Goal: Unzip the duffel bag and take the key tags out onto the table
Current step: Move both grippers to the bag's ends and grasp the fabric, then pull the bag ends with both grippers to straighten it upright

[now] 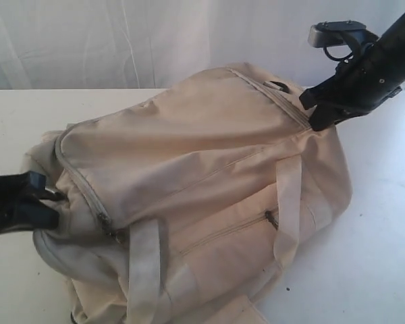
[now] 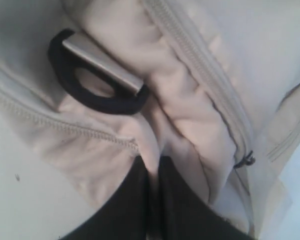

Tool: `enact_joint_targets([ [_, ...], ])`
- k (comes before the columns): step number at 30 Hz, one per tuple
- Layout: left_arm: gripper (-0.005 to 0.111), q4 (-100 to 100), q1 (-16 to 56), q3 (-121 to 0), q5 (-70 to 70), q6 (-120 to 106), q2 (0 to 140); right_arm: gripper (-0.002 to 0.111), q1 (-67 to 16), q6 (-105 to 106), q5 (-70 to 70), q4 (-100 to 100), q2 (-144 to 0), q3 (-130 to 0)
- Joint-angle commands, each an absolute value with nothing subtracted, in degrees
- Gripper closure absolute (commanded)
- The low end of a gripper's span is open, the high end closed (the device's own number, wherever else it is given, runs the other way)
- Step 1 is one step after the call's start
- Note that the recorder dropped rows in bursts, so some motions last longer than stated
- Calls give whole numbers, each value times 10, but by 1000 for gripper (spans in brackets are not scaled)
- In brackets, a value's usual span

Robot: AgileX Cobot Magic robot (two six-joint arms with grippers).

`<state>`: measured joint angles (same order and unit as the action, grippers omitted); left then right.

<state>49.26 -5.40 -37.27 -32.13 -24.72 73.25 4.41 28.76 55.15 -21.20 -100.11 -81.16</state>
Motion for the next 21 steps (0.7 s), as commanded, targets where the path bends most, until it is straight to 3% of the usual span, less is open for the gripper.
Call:
enact_joint_targets([
  [1,106,485,-55,-449,-337,-253,740,108,46,268,573,-179,-949,-784],
  [21,106,444,-55,-634,-424,-271,852,108,46,201,536,-182,-693,-537],
])
